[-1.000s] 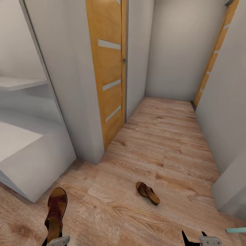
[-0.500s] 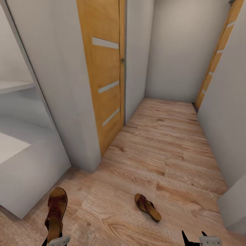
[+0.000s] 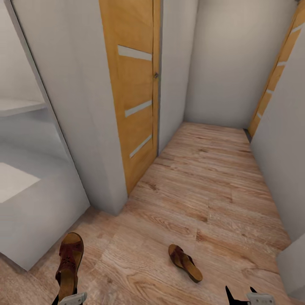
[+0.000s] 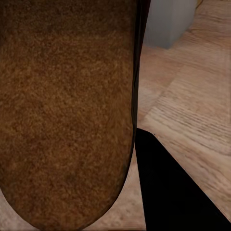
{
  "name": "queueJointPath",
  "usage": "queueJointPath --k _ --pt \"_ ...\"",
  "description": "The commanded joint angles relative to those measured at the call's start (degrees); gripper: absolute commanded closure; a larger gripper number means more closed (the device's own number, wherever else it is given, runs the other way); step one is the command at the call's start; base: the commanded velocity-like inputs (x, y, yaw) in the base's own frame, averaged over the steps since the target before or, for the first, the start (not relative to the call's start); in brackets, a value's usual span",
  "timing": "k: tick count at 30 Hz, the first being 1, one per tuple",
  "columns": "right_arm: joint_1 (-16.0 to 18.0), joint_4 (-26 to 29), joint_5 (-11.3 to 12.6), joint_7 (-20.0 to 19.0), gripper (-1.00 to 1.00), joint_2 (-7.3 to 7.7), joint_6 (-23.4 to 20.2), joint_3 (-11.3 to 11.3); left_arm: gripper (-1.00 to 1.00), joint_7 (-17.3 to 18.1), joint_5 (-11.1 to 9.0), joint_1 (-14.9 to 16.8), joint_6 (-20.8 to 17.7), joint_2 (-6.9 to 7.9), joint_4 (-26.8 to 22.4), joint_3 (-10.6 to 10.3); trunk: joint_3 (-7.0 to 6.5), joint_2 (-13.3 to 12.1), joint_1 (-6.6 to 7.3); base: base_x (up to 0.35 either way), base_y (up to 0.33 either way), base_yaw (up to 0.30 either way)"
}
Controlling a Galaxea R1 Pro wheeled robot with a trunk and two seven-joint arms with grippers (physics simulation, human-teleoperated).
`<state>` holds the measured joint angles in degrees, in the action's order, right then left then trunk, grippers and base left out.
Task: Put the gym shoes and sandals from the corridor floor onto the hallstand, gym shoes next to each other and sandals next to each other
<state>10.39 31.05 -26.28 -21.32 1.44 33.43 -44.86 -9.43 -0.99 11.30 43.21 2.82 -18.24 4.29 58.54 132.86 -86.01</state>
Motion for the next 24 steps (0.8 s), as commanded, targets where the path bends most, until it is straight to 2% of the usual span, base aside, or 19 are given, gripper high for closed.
queueJointPath --k 1,9,24 --pt "0.07 -0.01 -0.27 -0.51 -1.0 -0.04 0.23 -0.48 1.0 -0.15 0.11 0.04 0.12 0.0 0.05 0.01 0.05 0.02 0.01 0.004 -0.003 0.232" --pt "0.07 0.1 -0.21 -0.48 -1.0 -0.04 0.23 -0.5 1.0 -0.15 0.11 0.04 0.12 0.0 0.05 0.01 0.05 0.02 0.01 0.001 -0.001 0.21" --pt "0.07 0.4 -0.18 -0.48 -1.0 -0.02 0.23 -0.49 1.0 -0.15 0.11 0.04 0.12 0.0 0.05 -0.03 0.05 0.02 0.01 0.0 0.0 0.022"
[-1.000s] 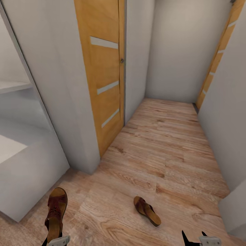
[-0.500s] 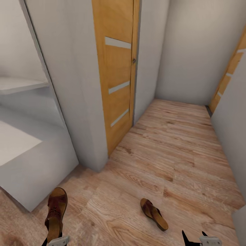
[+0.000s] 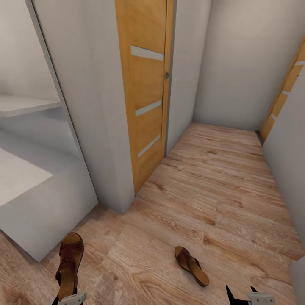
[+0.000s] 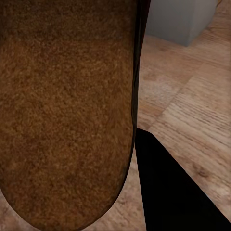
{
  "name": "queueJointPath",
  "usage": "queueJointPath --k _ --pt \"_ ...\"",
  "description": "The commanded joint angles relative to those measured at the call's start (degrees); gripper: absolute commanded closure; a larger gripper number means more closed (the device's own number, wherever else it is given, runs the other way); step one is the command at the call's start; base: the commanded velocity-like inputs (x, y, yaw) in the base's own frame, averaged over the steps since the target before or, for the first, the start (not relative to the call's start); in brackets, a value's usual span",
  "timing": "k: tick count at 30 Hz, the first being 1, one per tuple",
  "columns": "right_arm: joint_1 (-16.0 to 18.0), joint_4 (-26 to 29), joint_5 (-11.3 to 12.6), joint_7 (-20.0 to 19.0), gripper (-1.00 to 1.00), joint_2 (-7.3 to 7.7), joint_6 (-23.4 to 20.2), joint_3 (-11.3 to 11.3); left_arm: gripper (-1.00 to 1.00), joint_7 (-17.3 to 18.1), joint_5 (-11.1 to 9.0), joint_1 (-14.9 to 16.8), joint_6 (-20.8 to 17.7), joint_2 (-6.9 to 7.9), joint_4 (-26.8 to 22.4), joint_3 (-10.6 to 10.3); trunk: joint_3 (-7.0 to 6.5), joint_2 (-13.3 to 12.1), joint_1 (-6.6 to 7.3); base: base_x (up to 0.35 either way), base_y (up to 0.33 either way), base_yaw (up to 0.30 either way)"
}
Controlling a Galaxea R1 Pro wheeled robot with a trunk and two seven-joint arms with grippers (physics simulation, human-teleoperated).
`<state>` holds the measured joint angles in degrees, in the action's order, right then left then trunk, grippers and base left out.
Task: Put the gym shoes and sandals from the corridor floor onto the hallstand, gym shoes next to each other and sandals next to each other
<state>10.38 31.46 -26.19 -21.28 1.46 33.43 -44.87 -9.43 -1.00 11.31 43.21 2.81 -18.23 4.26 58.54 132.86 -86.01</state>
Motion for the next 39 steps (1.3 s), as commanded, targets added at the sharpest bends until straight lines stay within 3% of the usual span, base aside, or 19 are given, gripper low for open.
queueJointPath --k 1,9,29,39 --pt "0.08 -0.01 -0.27 -0.52 -1.0 -0.01 0.23 -0.5 1.0 -0.15 0.12 0.03 0.12 0.0 0.03 0.03 0.05 0.02 0.01 0.0 0.0 0.0" --pt "0.08 -0.07 -0.27 -0.52 -1.0 0.01 0.23 -0.49 1.0 -0.15 0.12 0.03 0.08 0.0 0.03 -0.02 0.05 0.02 0.01 0.041 -0.027 0.0" --pt "0.08 -0.08 -0.27 -0.52 -1.0 -0.01 0.23 -0.48 1.0 -0.15 0.12 0.03 0.11 0.0 -0.04 -0.04 0.05 0.02 0.01 0.103 -0.222 0.0" --pt "0.08 -0.16 -0.27 -0.52 -1.0 -0.03 0.23 -0.48 1.0 -0.15 0.12 0.03 0.14 0.0 -0.04 0.04 0.05 0.02 0.01 0.003 -0.057 0.064"
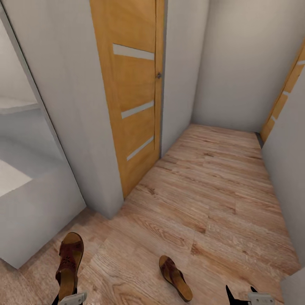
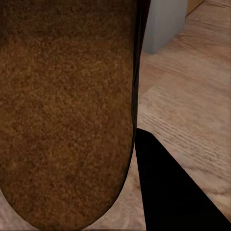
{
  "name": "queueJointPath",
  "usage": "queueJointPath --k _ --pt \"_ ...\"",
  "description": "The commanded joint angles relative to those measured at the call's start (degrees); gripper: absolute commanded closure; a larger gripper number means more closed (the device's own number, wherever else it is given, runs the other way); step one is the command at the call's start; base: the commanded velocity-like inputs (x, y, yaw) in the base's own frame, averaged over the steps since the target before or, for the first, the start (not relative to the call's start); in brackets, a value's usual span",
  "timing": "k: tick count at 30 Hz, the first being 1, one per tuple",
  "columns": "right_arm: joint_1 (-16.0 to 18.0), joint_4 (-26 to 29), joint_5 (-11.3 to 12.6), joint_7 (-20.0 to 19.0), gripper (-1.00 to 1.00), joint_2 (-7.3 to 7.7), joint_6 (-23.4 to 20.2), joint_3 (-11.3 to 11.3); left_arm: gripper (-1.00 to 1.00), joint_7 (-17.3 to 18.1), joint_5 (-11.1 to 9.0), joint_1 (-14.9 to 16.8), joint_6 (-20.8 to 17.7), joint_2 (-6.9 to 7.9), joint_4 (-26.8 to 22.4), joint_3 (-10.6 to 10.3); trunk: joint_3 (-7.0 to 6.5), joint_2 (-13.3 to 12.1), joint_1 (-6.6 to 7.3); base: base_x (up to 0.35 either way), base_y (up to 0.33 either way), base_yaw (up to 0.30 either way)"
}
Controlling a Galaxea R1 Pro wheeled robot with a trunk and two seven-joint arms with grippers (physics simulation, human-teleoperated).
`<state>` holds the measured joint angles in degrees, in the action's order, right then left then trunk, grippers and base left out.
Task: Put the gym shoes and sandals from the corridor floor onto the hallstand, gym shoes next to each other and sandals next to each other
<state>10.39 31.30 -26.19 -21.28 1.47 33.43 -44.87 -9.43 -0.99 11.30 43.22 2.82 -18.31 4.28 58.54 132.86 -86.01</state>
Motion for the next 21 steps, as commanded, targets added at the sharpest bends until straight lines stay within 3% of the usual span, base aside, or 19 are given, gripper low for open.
queueJointPath --k 1,11,21 --pt "0.07 -0.01 -0.26 -0.52 -1.0 -0.05 0.23 -0.48 1.0 -0.15 0.11 0.04 0.13 0.0 0.04 0.01 0.05 0.02 0.01 0.0 -0.007 0.218" --pt "0.07 -0.03 -0.26 -0.52 -1.0 -0.07 0.23 -0.48 1.0 -0.15 0.11 0.04 0.13 0.0 0.05 0.02 0.05 0.02 0.01 -0.009 -0.013 0.261" --pt "0.07 -0.1 -0.33 -0.52 -1.0 -0.03 0.23 -0.5 1.0 -0.21 0.12 0.04 0.17 -0.01 0.12 0.02 0.05 0.02 0.01 -0.097 -0.101 0.041"
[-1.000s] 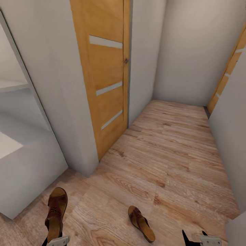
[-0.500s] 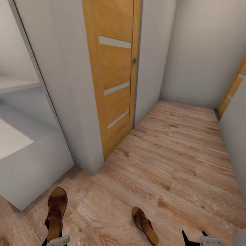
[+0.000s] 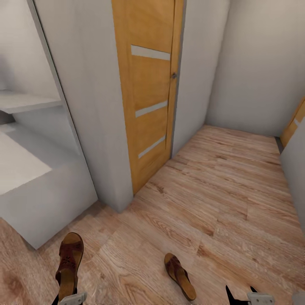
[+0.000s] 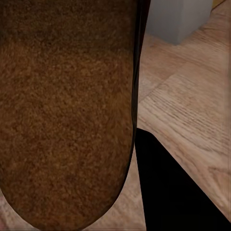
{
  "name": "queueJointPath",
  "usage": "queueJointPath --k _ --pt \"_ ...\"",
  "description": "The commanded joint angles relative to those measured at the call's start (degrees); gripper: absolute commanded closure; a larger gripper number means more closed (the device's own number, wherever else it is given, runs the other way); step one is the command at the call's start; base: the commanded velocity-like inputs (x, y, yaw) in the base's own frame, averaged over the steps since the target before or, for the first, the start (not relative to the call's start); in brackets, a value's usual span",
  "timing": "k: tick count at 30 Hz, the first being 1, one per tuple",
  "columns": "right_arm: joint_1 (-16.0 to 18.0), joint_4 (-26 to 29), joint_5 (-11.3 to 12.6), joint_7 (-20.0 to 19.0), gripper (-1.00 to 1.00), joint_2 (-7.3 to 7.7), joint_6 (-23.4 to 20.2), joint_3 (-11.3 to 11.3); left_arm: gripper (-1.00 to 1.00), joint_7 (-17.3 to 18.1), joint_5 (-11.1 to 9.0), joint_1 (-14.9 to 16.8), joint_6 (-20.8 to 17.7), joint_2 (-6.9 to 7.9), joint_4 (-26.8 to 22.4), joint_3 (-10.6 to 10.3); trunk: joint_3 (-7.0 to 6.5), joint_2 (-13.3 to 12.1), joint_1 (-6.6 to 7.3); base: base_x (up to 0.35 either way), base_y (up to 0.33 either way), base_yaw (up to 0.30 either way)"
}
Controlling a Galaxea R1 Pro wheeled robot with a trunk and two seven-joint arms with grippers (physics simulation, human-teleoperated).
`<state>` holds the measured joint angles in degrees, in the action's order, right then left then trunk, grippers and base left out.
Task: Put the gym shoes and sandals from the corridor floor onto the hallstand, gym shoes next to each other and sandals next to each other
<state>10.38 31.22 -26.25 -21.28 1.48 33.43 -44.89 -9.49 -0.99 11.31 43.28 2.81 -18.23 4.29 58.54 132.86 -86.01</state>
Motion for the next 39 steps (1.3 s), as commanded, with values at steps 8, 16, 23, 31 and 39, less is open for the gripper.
queueJointPath --k 8,16,23,31,39 --pt "0.08 0.1 -0.27 -0.52 -1.0 -0.06 0.23 -0.46 1.0 -0.04 0.35 0.03 0.1 0.0 -0.09 -0.11 0.05 0.02 0.01 -0.007 -0.006 0.001" --pt "0.08 0.26 -1.02 -0.57 -1.0 -0.03 -0.01 -0.05 1.0 0.93 0.62 0.78 -0.54 0.19 -1.68 -0.62 0.05 0.02 0.01 0.0 0.0 0.0" --pt "0.57 3.99 -5.71 -0.42 -1.0 0.1 -6.5 7.53 1.0 6.93 1.55 3.95 -9.77 -0.36 -8.81 -0.69 0.05 0.02 0.01 0.0 0.0 0.0" --pt "5.52 13.78 -6.25 -0.54 -1.0 0.1 -24.85 15.95 1.0 19.78 1.71 10.57 -31.47 -1.4 -21.33 -1.28 0.05 0.02 0.01 0.0 0.0 0.0" --pt "14.22 14.22 -6.43 -0.53 -1.0 0.01 -34.33 22.93 1.0 34.22 2.01 18.96 -44.27 -2.99 -24.09 -2.1 0.05 0.02 0.01 0.0 0.0 0.0"
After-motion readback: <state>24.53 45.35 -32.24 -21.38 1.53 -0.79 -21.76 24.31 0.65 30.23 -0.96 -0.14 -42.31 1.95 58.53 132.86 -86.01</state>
